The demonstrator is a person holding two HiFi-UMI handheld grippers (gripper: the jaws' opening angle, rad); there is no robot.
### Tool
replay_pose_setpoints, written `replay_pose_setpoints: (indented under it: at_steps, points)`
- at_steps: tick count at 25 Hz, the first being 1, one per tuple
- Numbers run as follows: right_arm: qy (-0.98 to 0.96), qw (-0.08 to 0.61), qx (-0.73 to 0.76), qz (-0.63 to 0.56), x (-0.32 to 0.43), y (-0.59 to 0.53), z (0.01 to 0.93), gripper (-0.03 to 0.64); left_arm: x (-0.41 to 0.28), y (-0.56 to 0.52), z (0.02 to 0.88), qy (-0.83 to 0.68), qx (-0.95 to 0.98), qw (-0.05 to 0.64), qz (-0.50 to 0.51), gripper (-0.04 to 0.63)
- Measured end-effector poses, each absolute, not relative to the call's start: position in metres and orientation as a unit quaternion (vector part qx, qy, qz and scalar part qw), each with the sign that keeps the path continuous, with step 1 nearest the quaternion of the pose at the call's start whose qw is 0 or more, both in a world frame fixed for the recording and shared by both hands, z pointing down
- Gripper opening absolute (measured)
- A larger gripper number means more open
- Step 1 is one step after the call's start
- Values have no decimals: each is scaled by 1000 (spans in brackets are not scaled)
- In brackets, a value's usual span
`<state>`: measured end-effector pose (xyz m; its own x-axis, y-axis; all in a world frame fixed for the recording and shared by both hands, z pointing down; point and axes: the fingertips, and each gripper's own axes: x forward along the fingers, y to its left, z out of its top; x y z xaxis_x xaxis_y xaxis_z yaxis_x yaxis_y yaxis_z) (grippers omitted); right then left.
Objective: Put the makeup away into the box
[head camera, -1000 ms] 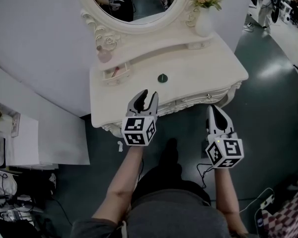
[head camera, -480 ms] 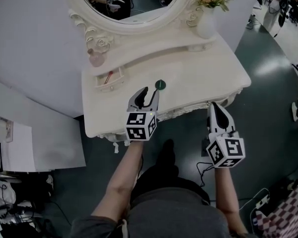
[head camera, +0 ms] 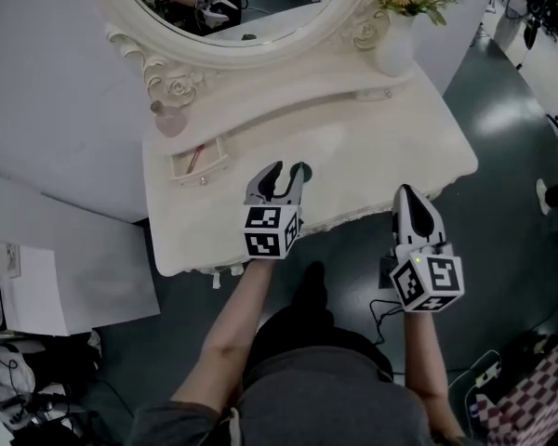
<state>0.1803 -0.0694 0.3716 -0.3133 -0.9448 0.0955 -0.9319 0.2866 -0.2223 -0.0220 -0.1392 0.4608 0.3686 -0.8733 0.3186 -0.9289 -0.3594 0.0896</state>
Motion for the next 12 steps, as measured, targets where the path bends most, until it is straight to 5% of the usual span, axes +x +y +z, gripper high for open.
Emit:
replay_pose_setpoints:
  at_steps: [12]
  points:
    - [790,20,-599,-129,179,-101,376,3,-12,-169,504,-527,818,166,158,144]
